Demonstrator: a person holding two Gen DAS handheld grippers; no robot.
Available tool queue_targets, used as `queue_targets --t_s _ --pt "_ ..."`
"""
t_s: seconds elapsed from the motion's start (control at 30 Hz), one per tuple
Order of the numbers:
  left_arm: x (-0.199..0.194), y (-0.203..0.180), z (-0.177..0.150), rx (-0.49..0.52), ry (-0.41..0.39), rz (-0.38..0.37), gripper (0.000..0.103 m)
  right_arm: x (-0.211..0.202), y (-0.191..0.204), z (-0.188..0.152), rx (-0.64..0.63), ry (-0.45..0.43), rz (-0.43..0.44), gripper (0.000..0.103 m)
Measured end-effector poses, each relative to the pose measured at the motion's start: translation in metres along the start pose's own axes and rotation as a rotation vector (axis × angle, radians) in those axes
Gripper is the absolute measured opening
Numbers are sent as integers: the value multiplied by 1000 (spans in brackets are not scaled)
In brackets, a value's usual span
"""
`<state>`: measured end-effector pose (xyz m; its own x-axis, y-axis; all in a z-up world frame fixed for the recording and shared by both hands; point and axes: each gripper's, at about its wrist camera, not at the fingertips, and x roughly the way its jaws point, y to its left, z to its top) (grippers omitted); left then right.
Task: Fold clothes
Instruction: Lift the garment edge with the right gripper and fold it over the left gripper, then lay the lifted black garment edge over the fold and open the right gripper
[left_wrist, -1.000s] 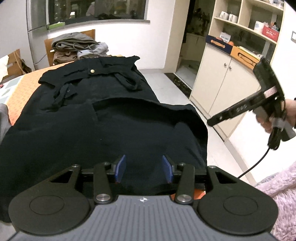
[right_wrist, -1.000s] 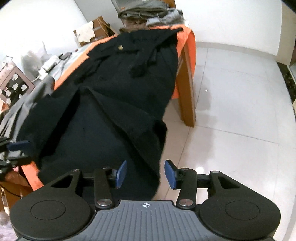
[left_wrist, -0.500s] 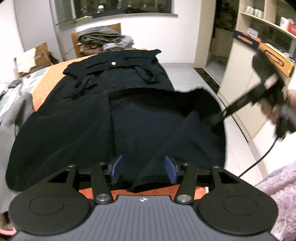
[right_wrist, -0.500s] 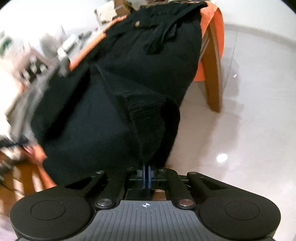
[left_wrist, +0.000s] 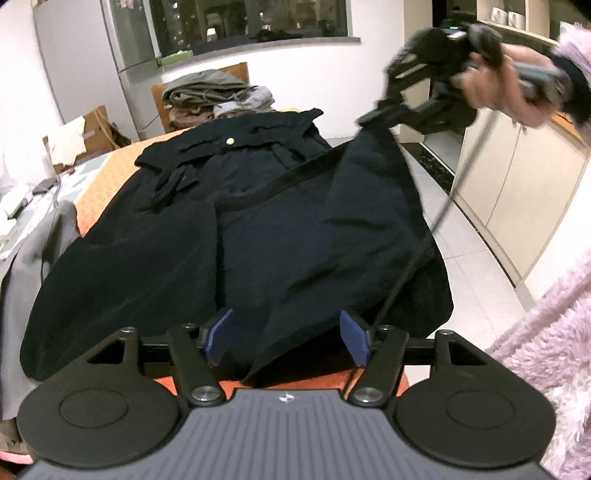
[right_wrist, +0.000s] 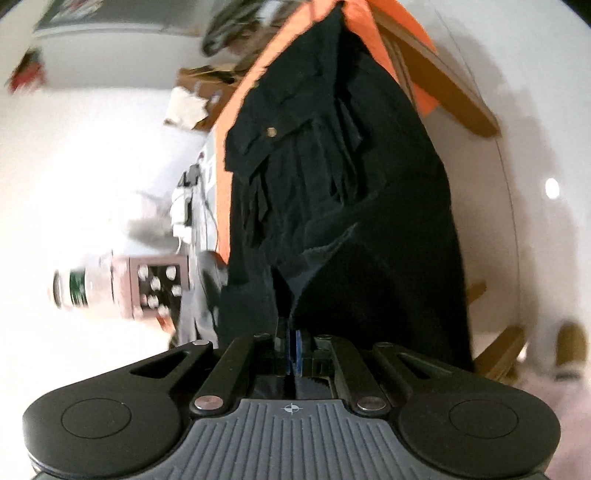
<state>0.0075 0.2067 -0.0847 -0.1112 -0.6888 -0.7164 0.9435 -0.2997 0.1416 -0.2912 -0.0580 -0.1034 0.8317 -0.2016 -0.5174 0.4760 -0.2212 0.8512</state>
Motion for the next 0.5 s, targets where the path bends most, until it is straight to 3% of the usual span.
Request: queue_targets --t_s 0.13,0.5 --pt "12 -13 -1 8 -16 7 76 17 0 9 50 18 -30 6" --pt "58 -44 -14 85 7 41 78 29 -10 23 100 60 -81 6"
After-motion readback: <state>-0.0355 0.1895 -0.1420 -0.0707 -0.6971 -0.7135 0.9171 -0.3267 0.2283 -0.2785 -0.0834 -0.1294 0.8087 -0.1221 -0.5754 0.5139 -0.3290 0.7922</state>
